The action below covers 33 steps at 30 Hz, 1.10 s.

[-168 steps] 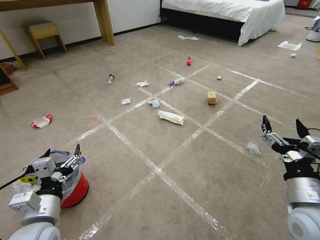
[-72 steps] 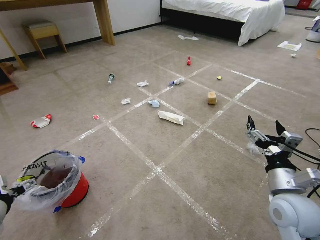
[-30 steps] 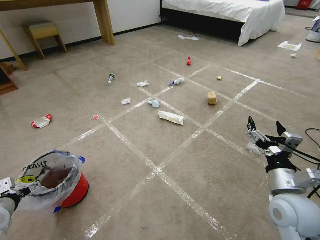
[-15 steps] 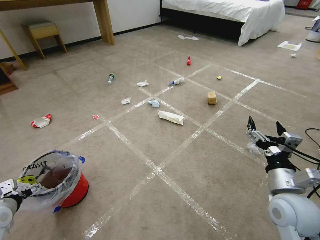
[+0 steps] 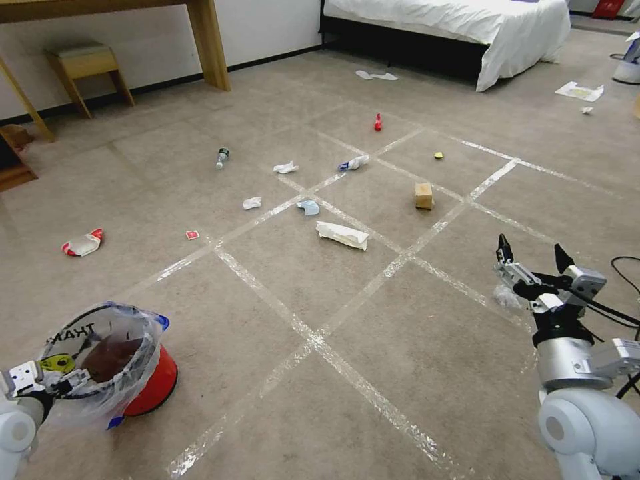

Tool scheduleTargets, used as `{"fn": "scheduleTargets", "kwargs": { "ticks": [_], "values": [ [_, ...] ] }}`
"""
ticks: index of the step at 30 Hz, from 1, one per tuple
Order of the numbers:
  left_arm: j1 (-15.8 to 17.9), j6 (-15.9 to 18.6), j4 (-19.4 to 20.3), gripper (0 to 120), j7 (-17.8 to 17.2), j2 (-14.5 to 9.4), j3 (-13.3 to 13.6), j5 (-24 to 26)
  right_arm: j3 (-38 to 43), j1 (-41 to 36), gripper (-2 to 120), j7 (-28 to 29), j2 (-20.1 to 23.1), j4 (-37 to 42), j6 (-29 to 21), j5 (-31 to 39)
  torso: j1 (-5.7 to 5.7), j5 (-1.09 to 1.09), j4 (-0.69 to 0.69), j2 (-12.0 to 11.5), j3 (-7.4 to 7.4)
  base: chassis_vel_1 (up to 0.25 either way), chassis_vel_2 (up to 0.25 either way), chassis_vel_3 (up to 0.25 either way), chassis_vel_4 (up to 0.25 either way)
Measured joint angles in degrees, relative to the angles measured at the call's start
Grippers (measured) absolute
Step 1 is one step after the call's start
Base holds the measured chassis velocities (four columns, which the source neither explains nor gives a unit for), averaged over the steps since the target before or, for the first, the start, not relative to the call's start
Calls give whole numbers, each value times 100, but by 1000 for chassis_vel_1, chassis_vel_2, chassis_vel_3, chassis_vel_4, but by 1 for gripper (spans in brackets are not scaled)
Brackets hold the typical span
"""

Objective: Pick up the trash bin and place the garbage on the floor into it.

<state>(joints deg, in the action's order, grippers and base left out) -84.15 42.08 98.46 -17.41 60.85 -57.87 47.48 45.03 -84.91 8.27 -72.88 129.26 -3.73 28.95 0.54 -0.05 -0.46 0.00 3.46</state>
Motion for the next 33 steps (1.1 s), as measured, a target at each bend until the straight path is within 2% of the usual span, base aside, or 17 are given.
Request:
{"fn": "scheduleTargets", "kwargs": {
  "ticks": [6,8,9,10,11,12,13,15,16,19,20,22,23,24,29,31,33],
  "values": [
    [6,0,70,94,33,11,42,-13,10,19,100,4,14,1,2,8,0,5,-1,0,0,0,0,0,0],
    [5,-4,86,86,44,12,51,-17,1,28,100,5,14,1,2,9,0,6,-1,0,0,0,0,0,0],
    [5,-4,86,86,44,12,51,-17,1,28,100,5,14,1,2,9,0,6,-1,0,0,0,0,0,0],
    [5,-13,92,79,57,16,56,-19,-2,32,100,6,14,-1,2,9,0,8,-1,0,0,0,0,0,0],
    [5,-13,92,79,57,16,56,-19,-2,32,100,6,14,-1,2,9,0,8,-1,0,0,0,0,0,0],
    [6,-15,93,72,64,23,54,-22,-2,32,100,7,15,-7,4,9,0,8,-1,0,0,0,0,0,0],
    [6,-15,93,72,64,23,54,-22,-2,32,100,7,15,-7,4,9,0,8,-1,0,0,0,0,0,0],
    [6,-15,93,62,89,40,54,-48,1,31,100,8,22,-15,13,9,0,9,0,0,0,0,0,0,0],
    [6,-15,93,62,89,40,54,-48,1,31,100,8,22,-15,13,9,0,9,0,0,0,0,0,0,0],
    [0,-15,104,45,144,57,58,-90,6,29,100,8,26,-17,21,5,0,7,0,0,0,0,0,0,0],
    [0,-15,104,45,144,57,58,-90,6,29,100,8,26,-17,21,5,0,7,0,0,0,0,0,0,0],
    [-18,-12,128,35,161,60,60,-100,0,29,100,9,19,-15,21,-3,0,5,-1,0,0,0,0,0,0],
    [-18,-12,128,35,161,60,60,-100,0,29,100,9,19,-15,21,-3,0,5,-1,0,0,0,0,0,0],
    [-28,-5,149,27,170,60,60,-99,-8,29,100,9,12,-8,21,-7,0,5,0,0,0,0,0,0,0],
    [-34,-5,156,16,176,64,56,-99,-20,24,100,9,-2,7,21,-24,0,7,-1,0,0,0,0,0,0],
    [-51,-6,178,7,208,74,51,-89,-21,16,100,9,-3,12,21,-29,0,9,-1,1,-1,0,0,0,0],
    [-60,-6,195,5,211,85,45,-85,-19,13,100,9,-3,15,21,-31,0,8,-2,1,-1,0,0,0,0]
  ]
}}
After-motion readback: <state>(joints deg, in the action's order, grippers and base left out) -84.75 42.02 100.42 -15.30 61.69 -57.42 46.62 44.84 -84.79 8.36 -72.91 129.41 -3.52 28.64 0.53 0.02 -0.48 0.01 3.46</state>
